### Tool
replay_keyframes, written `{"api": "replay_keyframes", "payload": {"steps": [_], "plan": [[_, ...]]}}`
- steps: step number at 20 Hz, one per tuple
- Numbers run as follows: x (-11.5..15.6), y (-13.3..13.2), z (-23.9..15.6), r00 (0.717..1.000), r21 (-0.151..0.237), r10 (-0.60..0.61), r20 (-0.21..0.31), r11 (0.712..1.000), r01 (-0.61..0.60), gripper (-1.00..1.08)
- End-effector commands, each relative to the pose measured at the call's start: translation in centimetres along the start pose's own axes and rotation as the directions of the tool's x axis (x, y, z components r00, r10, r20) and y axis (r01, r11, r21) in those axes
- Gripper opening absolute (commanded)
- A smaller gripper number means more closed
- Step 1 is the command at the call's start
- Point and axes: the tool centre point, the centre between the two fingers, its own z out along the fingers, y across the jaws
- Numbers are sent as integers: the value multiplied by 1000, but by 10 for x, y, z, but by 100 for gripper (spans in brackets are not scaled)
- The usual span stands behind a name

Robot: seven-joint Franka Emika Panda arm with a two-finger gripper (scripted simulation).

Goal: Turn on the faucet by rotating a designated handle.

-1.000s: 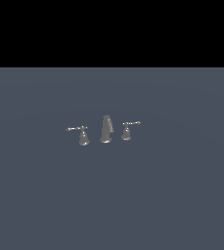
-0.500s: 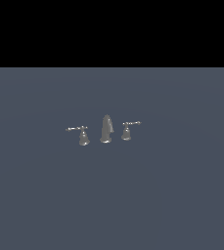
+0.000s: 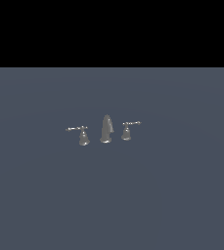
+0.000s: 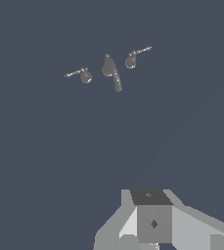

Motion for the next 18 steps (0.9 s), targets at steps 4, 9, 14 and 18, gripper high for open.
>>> {"api": "replay_keyframes", "payload": {"steps": [4,9,14,18], "plan": [[32,-12,35,993,4,122,0,993,-122,-100],[65,-21,68,972,7,236,1,972,-236,-100],[96,-25,99,940,10,341,2,940,-341,-100],[121,-25,123,908,12,419,3,908,-419,-100]]}}
